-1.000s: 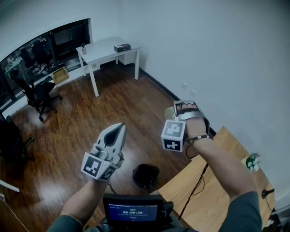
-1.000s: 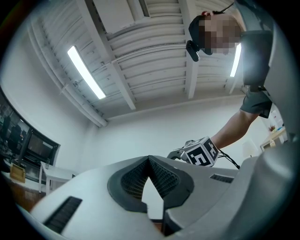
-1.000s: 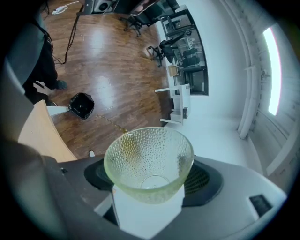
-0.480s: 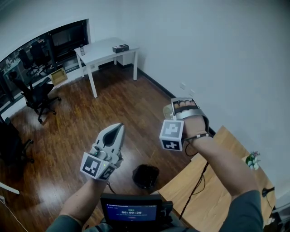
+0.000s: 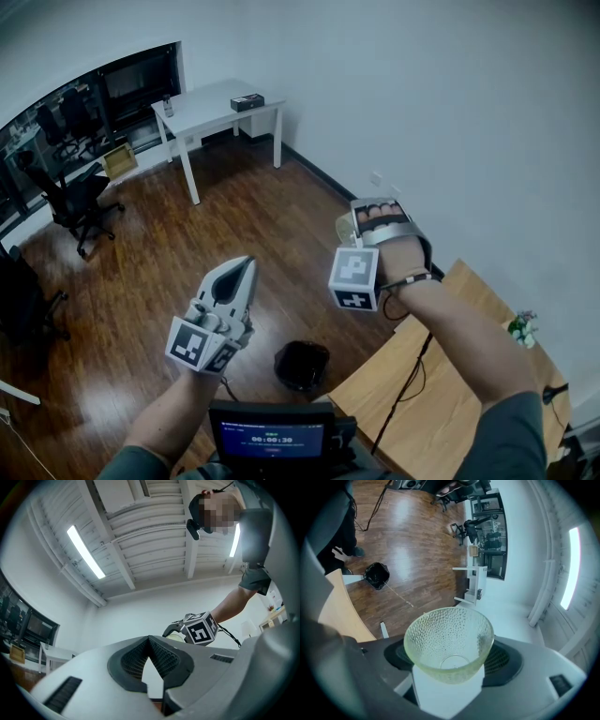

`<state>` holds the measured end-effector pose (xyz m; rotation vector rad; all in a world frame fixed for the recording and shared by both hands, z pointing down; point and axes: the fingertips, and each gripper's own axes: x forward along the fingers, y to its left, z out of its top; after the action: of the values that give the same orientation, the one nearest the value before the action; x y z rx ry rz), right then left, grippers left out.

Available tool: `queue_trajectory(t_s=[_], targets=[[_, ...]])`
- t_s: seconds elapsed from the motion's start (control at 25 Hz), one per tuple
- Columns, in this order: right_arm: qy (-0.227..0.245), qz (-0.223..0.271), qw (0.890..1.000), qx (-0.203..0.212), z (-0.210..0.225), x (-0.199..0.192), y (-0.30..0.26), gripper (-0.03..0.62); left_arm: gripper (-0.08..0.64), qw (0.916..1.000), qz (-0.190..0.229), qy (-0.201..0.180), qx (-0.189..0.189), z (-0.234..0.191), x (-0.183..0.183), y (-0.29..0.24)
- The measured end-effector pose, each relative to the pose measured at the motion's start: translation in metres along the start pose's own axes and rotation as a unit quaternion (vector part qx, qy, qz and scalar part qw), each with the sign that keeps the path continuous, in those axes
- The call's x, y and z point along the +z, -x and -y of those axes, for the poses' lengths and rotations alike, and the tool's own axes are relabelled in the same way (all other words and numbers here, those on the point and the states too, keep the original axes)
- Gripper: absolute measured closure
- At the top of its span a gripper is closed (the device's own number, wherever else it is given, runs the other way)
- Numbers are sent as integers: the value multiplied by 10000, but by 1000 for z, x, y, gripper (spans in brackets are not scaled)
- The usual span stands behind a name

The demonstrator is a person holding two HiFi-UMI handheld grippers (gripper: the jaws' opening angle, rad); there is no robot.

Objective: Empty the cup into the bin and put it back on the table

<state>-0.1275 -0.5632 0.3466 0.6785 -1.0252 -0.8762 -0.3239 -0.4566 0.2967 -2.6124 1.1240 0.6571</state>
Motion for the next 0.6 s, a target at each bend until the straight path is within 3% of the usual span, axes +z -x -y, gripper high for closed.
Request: queue_trajectory(t_s=[0.6], targets=[[194,49,9996,-189,1,14,3,193,569,10000,9,38,-15,1,2,6]])
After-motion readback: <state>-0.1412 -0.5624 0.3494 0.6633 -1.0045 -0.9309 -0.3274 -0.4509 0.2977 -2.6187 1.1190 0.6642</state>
